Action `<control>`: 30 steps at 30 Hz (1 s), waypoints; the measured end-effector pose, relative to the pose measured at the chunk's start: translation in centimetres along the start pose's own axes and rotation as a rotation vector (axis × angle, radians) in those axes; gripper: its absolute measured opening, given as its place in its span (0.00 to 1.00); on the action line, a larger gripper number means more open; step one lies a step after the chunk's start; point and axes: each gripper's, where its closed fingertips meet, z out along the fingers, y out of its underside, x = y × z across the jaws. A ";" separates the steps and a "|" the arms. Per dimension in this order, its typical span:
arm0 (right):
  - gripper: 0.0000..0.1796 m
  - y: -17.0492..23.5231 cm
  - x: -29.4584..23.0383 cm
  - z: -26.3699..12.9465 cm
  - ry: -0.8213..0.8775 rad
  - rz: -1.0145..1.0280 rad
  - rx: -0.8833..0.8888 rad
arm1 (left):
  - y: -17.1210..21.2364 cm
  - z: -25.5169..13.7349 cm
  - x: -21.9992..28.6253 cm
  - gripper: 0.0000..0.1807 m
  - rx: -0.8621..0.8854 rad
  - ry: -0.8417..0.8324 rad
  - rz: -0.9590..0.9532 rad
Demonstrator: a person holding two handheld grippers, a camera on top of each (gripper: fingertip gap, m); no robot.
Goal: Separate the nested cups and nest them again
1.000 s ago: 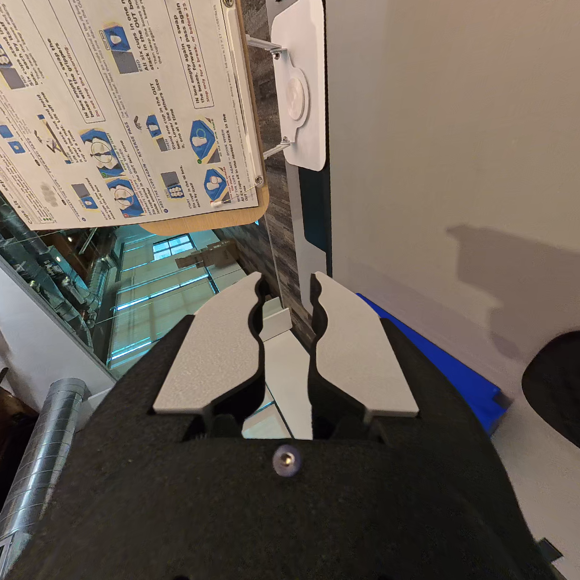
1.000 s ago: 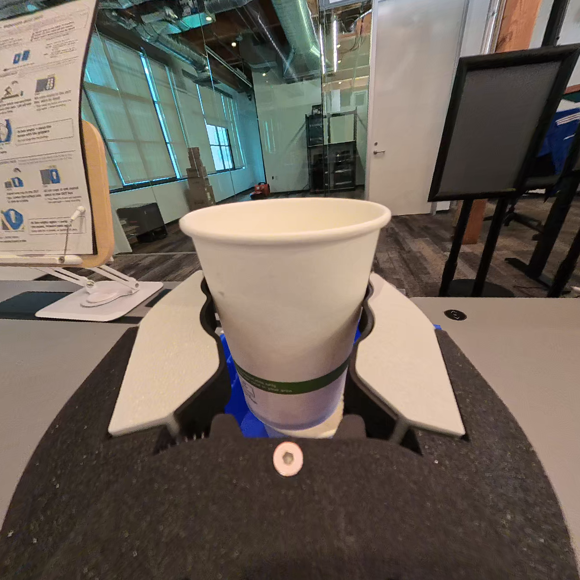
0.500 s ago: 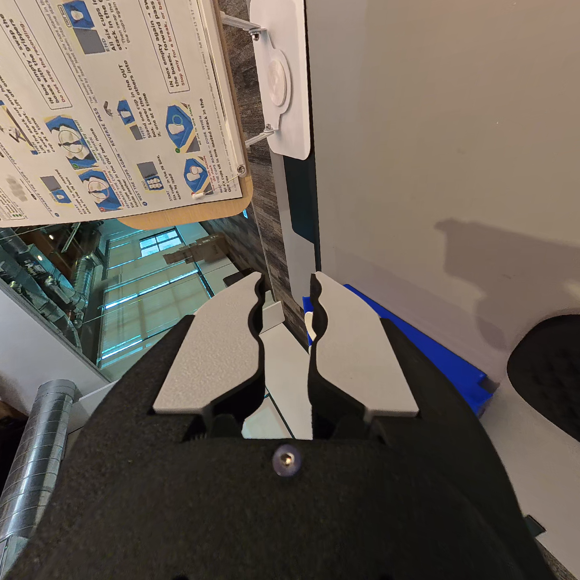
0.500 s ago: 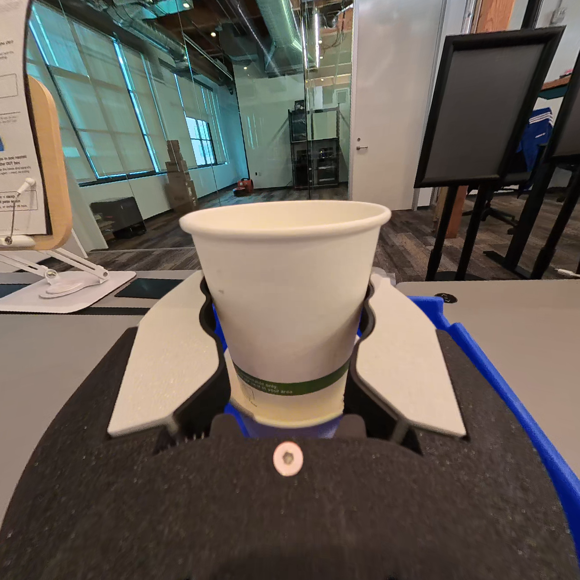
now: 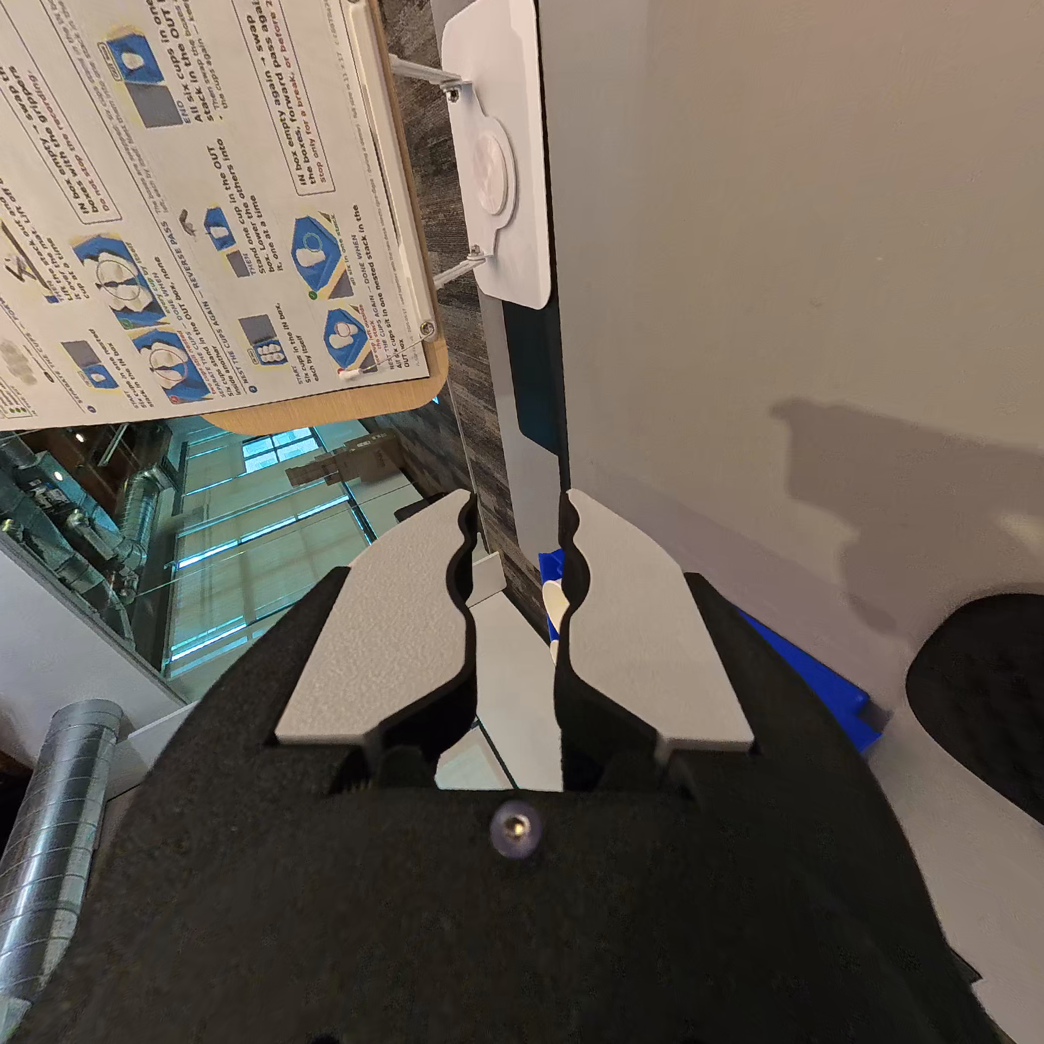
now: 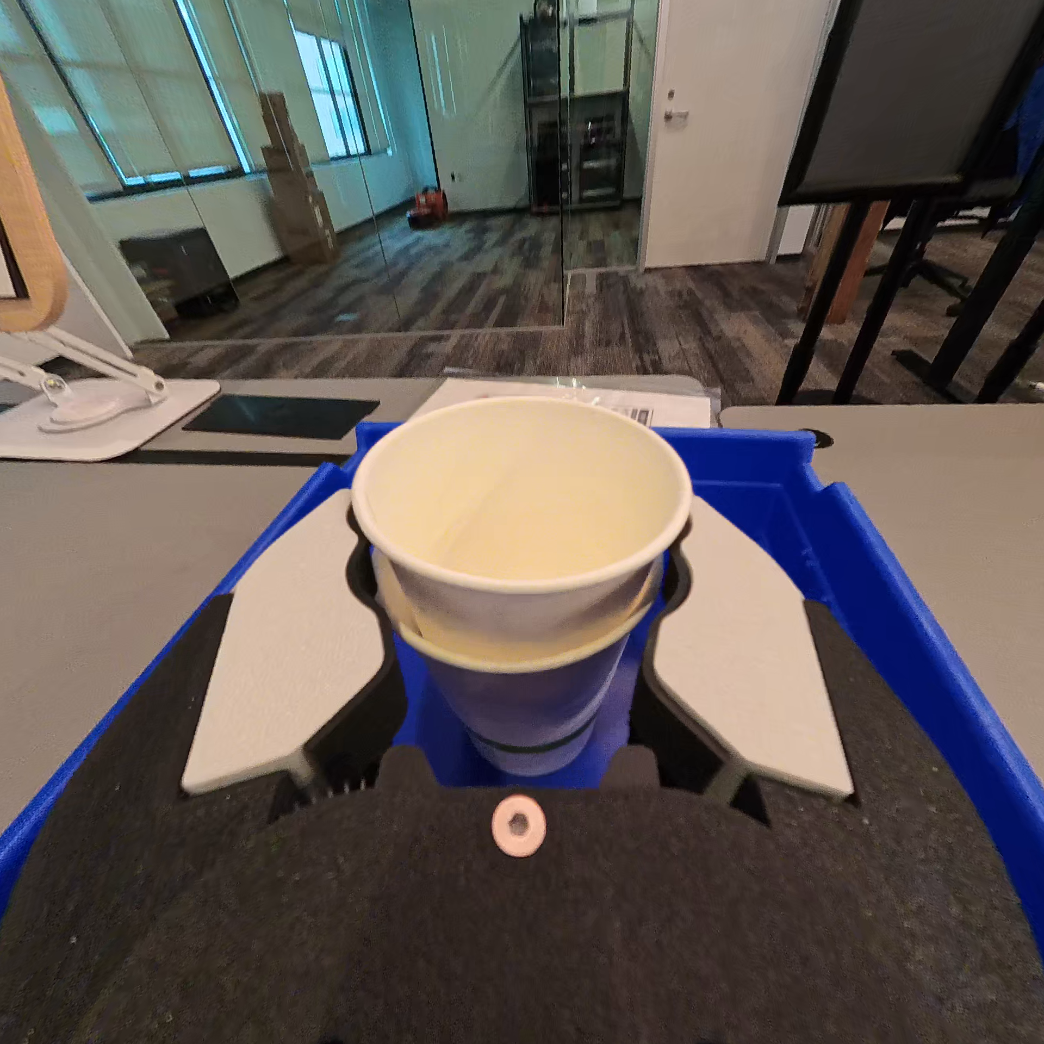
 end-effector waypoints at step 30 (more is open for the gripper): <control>0.67 -11.4 -5.0 -10.4 0.035 -0.250 0.116 | 3.4 0.3 -3.9 0.15 0.137 -0.069 -0.593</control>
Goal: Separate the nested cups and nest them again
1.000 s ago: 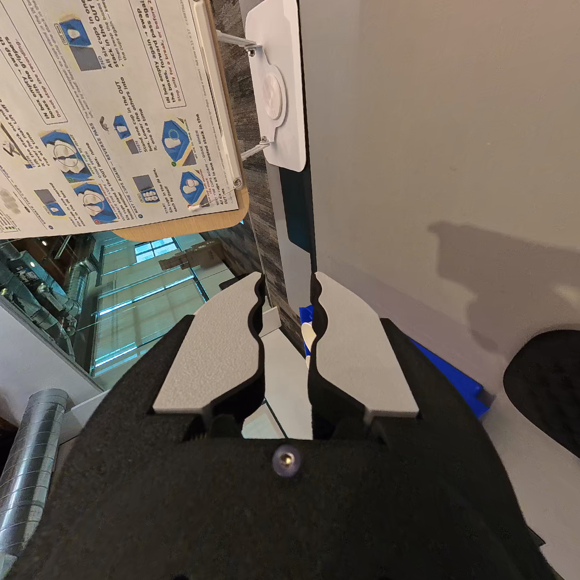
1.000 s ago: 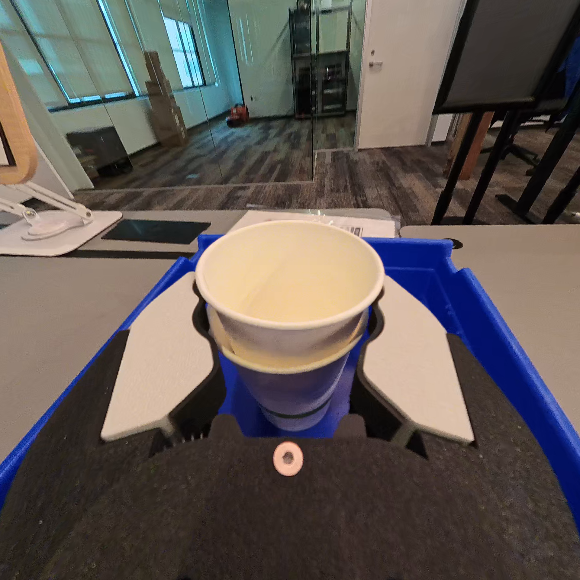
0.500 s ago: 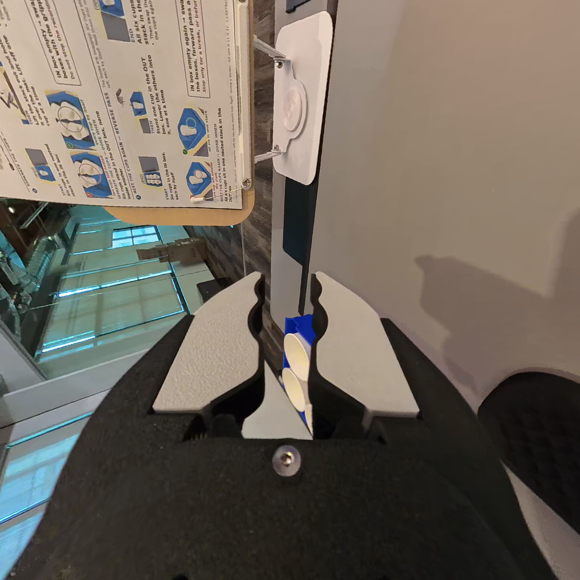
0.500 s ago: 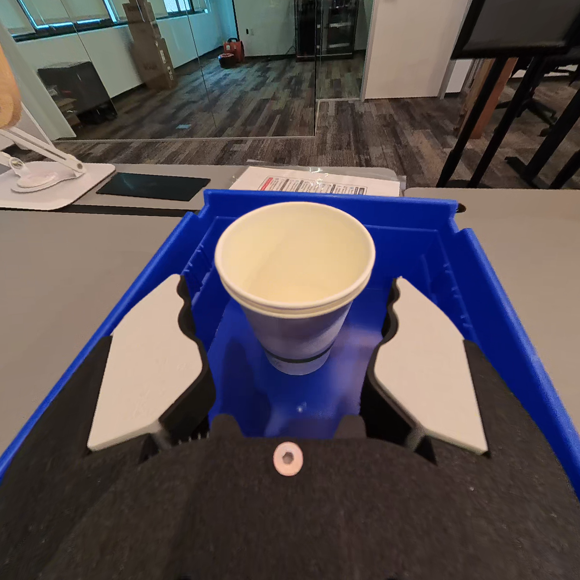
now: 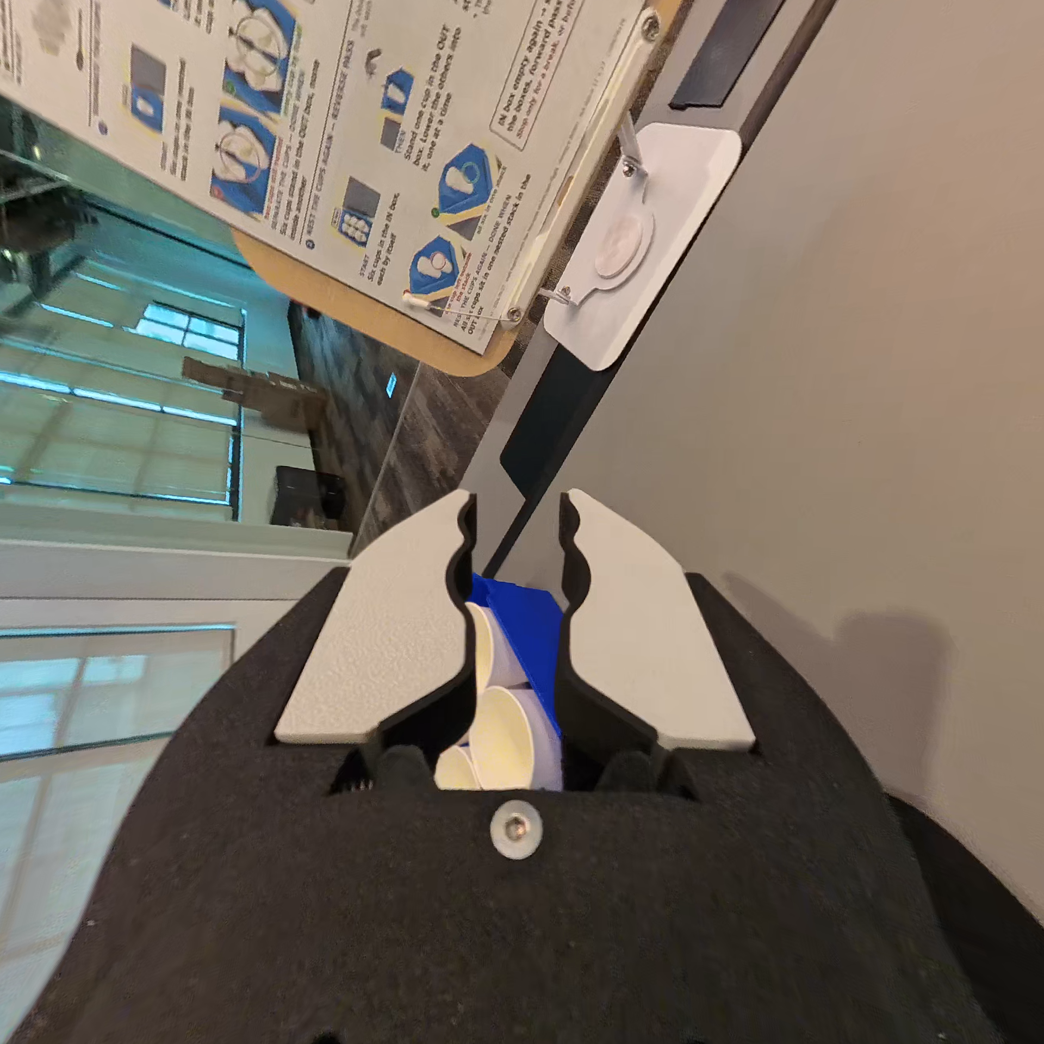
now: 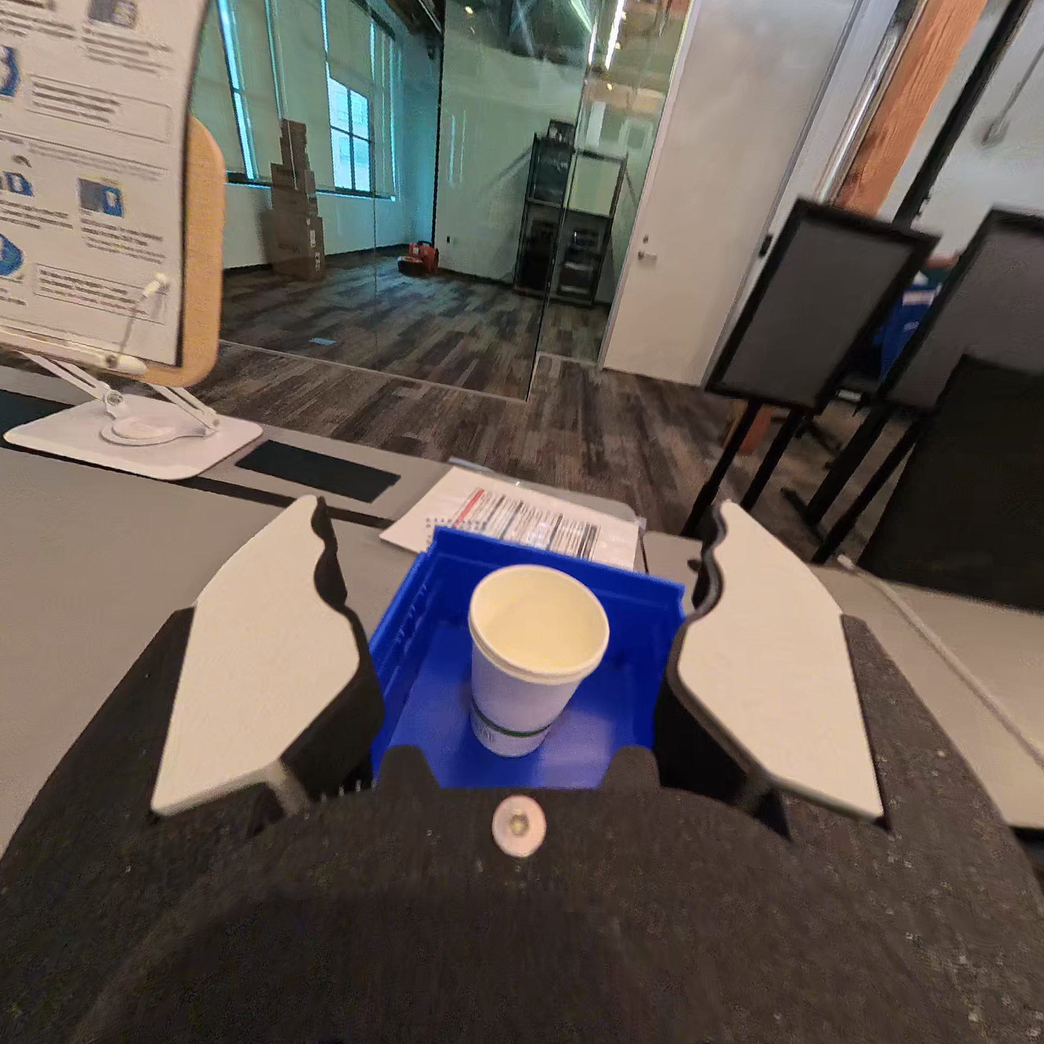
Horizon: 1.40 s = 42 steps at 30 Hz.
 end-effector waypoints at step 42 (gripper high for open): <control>0.48 -7.9 -30.6 7.8 -0.240 -0.295 -0.086 | 26.9 6.3 2.7 0.15 -0.494 0.525 -0.069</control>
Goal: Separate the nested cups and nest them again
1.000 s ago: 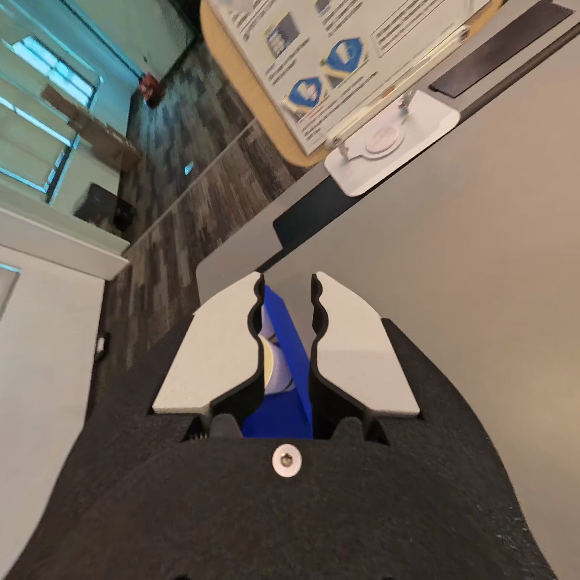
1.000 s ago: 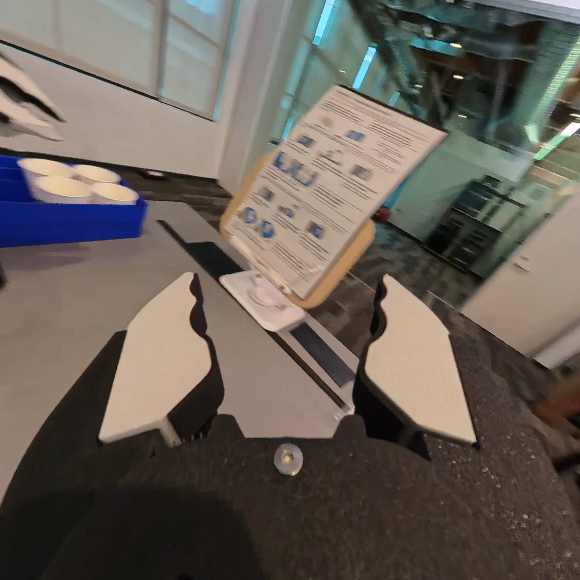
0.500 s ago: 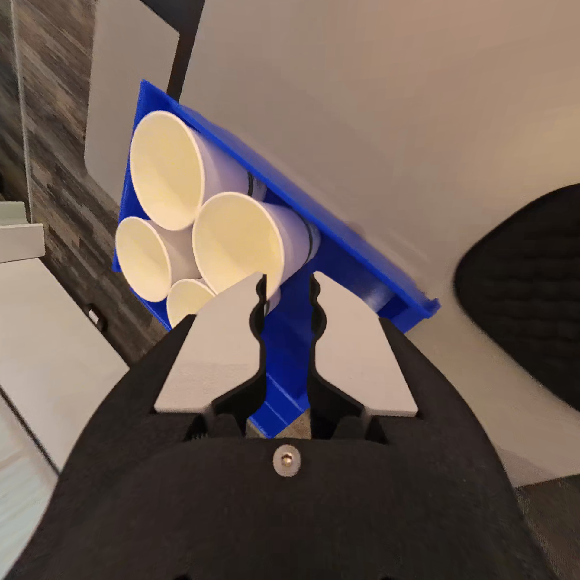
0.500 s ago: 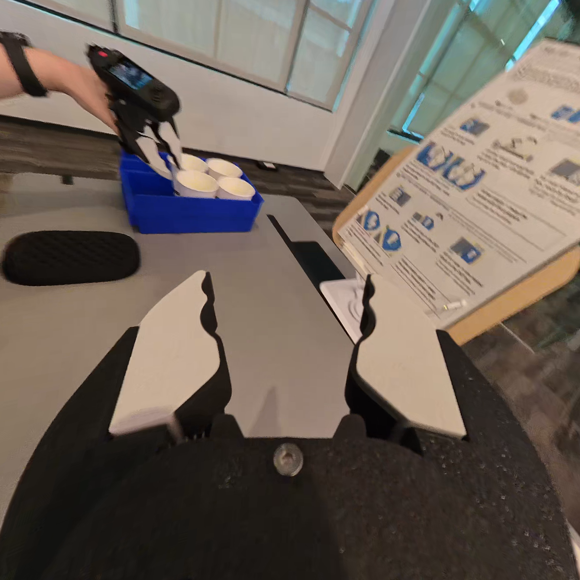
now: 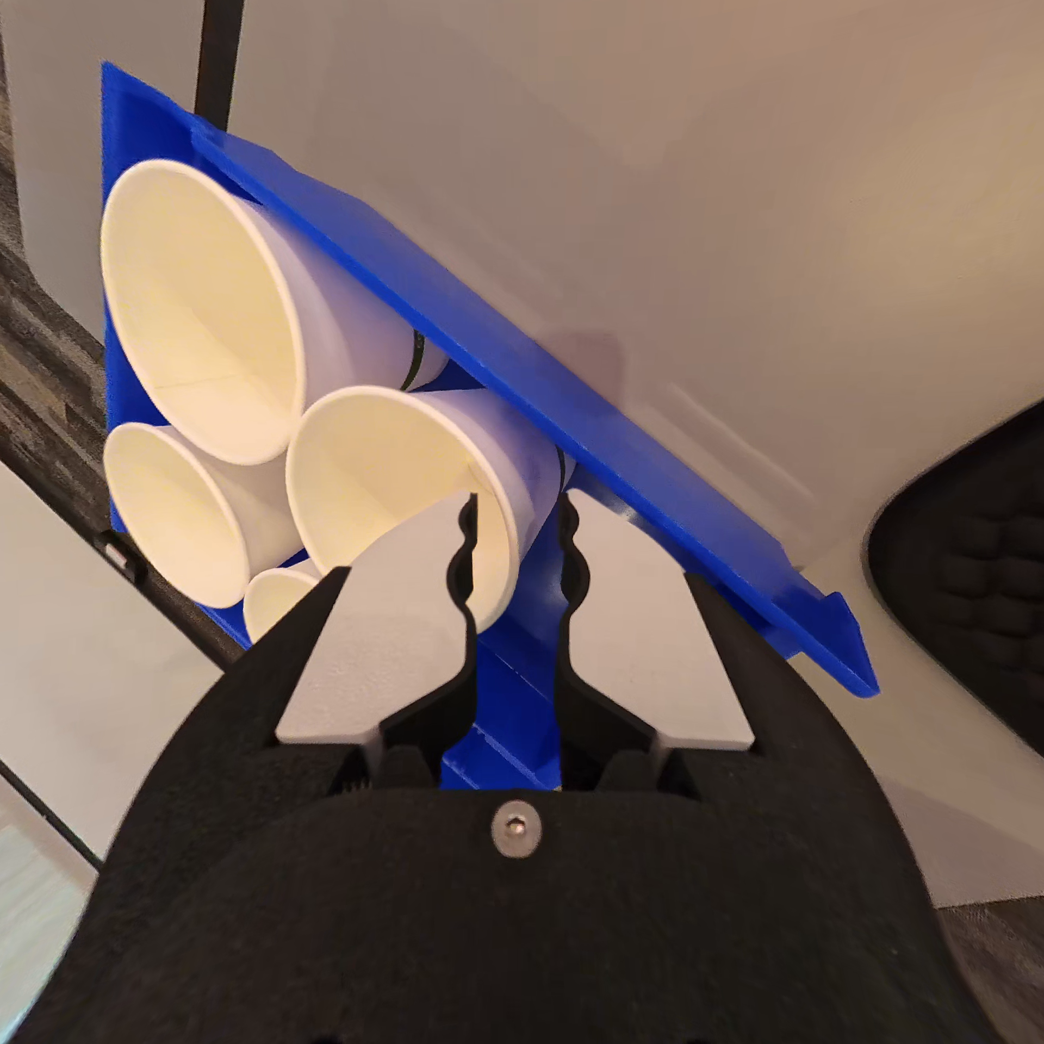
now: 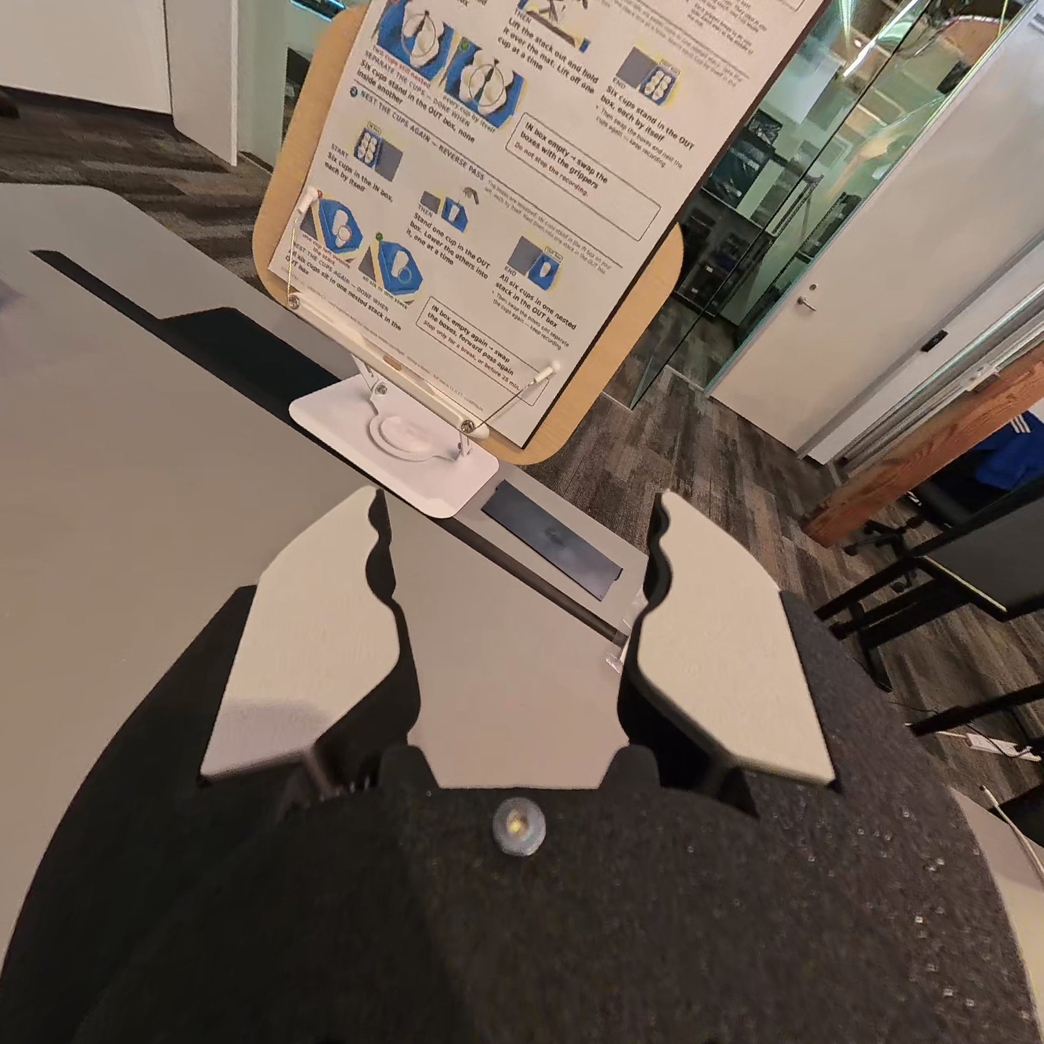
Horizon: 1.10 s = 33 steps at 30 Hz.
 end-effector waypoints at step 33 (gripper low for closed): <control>0.48 1.4 -2.5 1.8 -0.193 0.005 -0.024 | -1.5 -8.8 -1.2 0.00 0.032 -0.052 0.106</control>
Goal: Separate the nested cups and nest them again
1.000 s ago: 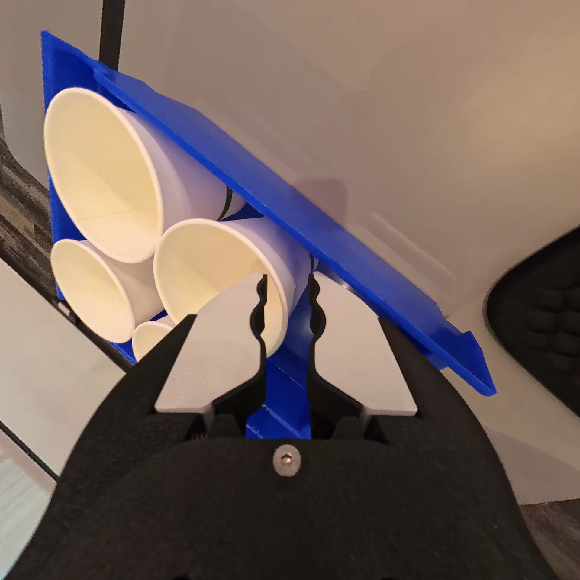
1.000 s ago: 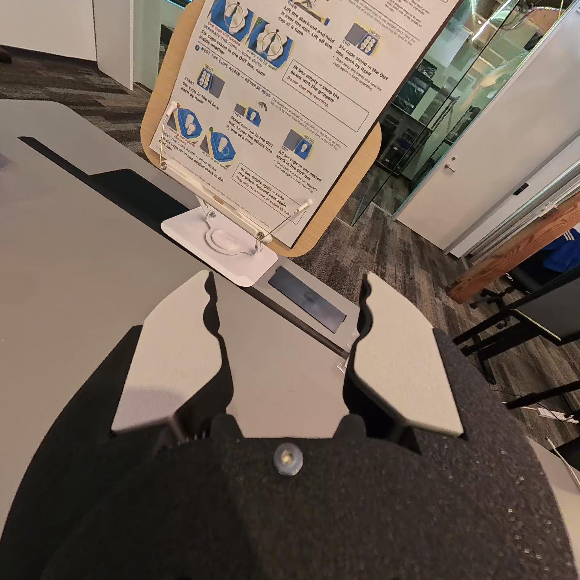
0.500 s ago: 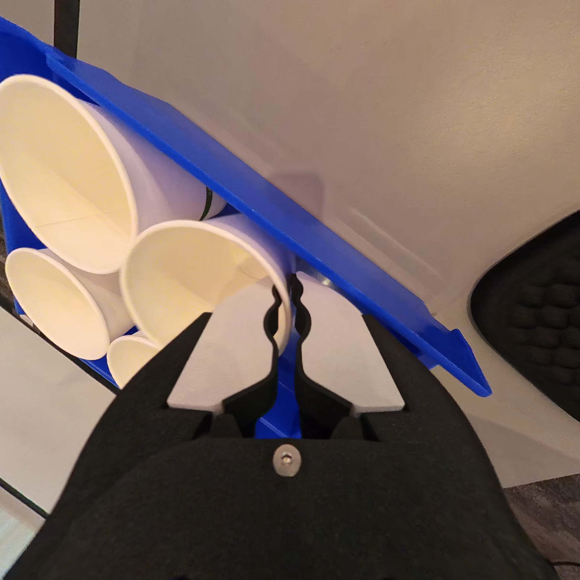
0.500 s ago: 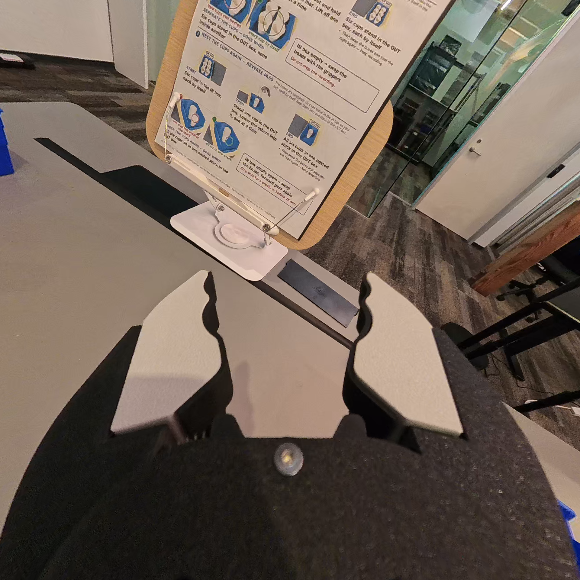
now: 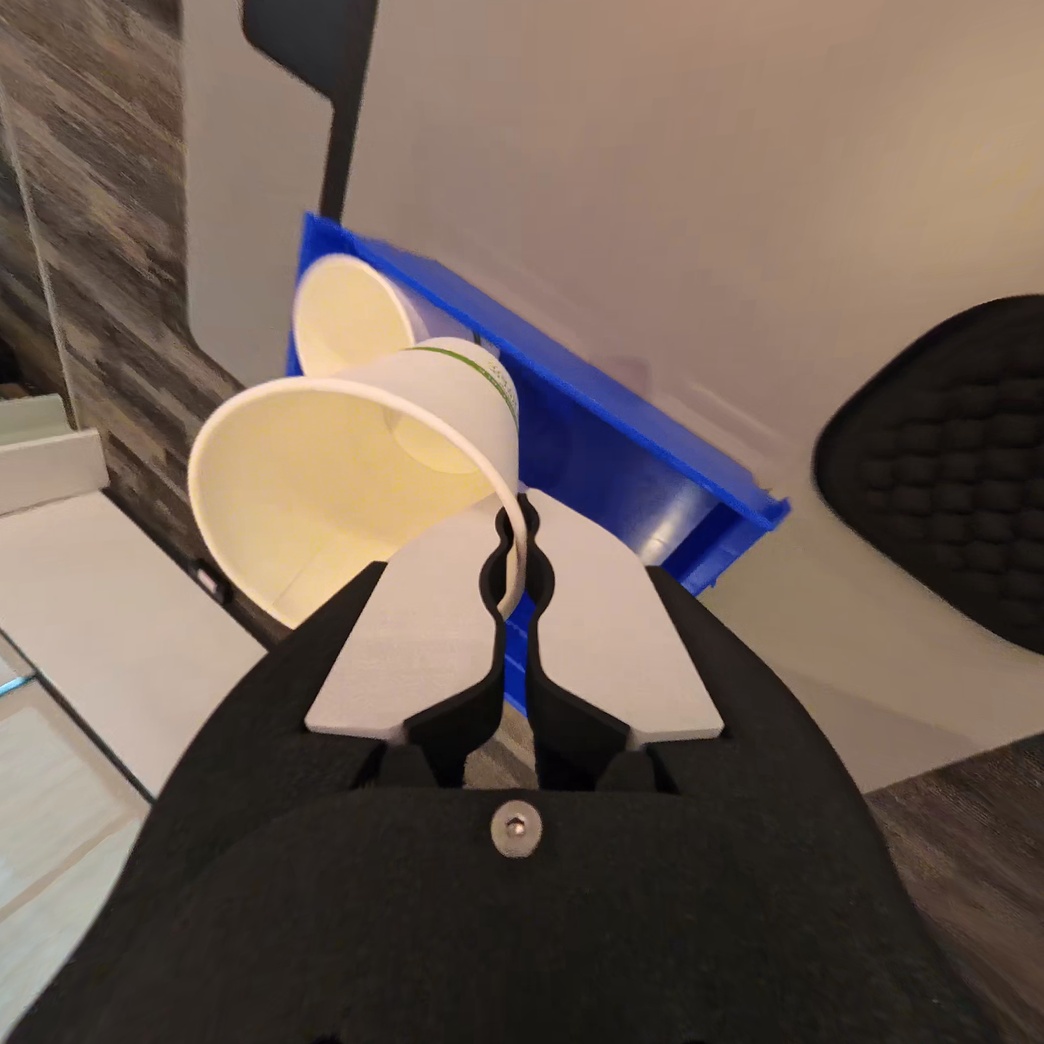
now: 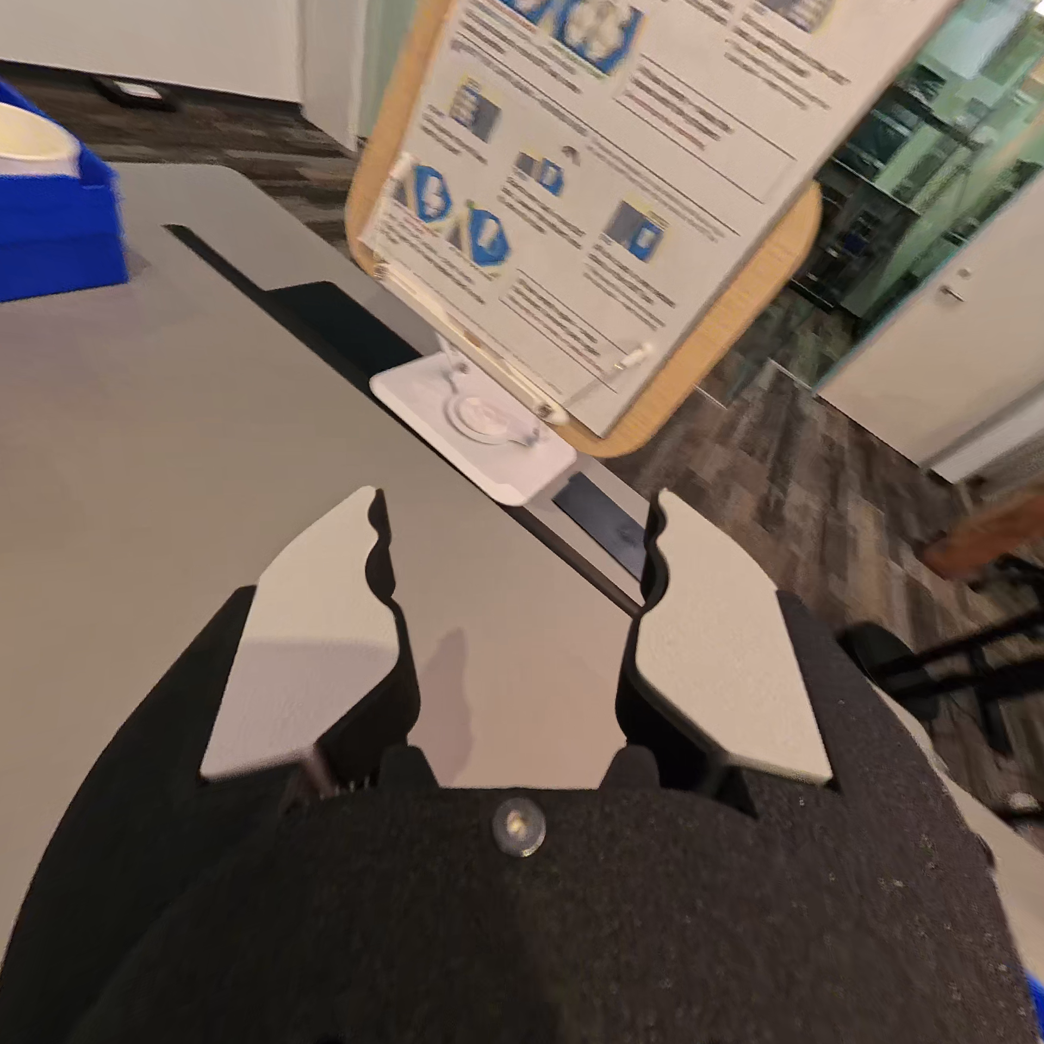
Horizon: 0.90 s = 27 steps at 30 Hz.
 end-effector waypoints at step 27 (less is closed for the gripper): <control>0.49 -3.9 -19.6 -5.7 -1.143 0.056 0.226 | -24.9 -12.3 22.0 0.00 0.461 0.366 0.775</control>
